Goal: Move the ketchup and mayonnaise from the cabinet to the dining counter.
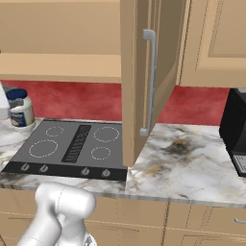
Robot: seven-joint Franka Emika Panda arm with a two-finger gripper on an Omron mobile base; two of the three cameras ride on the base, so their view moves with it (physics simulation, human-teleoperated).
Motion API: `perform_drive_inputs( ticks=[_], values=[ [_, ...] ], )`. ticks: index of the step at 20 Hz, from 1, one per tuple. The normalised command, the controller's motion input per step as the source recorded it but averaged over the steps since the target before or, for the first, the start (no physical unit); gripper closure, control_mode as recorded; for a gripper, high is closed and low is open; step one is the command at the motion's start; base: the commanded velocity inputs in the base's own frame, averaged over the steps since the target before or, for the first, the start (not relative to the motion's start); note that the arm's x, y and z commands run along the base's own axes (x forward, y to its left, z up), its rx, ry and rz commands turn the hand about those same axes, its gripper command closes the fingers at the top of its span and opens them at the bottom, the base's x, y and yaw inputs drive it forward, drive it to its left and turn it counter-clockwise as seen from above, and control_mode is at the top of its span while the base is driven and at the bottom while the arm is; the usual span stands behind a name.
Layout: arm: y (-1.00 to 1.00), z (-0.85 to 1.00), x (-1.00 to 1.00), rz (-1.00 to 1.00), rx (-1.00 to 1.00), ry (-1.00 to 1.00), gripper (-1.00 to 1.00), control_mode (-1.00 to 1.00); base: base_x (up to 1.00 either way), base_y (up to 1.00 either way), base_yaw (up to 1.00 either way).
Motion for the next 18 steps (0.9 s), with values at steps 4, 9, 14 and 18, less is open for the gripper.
perform_drive_inputs(
  ticks=[4,9,14,18],
  values=[
    [0.07,-0.15,-0.56,-0.03,0.00,0.00,1.00,-1.00,0.00,0.00,0.00],
    [0.00,-0.05,-0.14,0.00,0.00,0.04,1.00,-1.00,0.00,0.00,0.00],
    [0.00,0.00,0.00,0.00,0.00,0.00,1.00,-1.00,0.00,0.00,0.00],
    [0.00,0.00,0.00,0.00,0.00,0.00,1.00,-1.00,0.00,0.00,0.00]
  ],
)
